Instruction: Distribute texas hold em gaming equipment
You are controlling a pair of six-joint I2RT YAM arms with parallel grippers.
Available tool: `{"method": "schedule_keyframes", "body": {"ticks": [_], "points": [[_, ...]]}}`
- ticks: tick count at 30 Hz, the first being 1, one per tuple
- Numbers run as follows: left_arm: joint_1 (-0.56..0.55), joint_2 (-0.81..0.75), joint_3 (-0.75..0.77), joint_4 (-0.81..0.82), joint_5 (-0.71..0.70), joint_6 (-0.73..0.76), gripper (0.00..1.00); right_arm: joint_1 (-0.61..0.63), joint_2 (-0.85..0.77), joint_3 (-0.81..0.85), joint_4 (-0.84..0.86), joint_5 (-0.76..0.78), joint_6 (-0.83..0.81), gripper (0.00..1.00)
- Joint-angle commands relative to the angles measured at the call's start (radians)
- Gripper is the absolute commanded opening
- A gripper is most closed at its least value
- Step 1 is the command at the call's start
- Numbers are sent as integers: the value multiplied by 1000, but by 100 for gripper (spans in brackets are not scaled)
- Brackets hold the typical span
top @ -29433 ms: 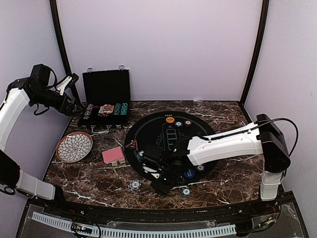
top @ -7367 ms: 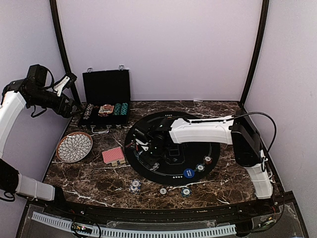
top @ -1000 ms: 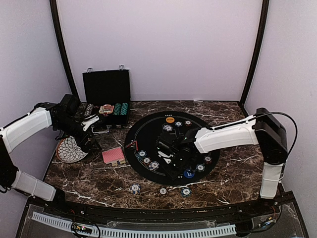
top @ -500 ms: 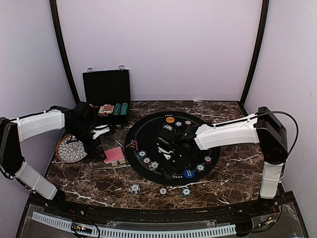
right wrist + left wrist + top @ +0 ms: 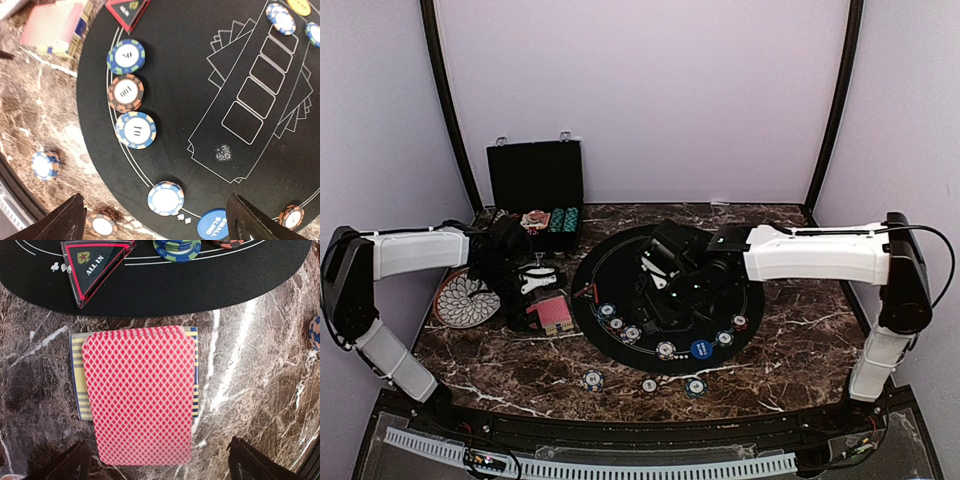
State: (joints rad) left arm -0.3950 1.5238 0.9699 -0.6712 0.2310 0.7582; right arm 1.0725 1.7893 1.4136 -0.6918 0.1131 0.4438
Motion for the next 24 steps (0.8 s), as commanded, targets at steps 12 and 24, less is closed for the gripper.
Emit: {"method": "schedule_keyframes", "body": {"ticks": [12, 24], "points": [[-27, 53, -5, 46, -88, 55, 99, -5, -101, -34, 20, 17, 67, 99], [-28, 75, -13, 79, -108, 43, 99, 1, -111, -35, 17, 11, 75, 99]]}}
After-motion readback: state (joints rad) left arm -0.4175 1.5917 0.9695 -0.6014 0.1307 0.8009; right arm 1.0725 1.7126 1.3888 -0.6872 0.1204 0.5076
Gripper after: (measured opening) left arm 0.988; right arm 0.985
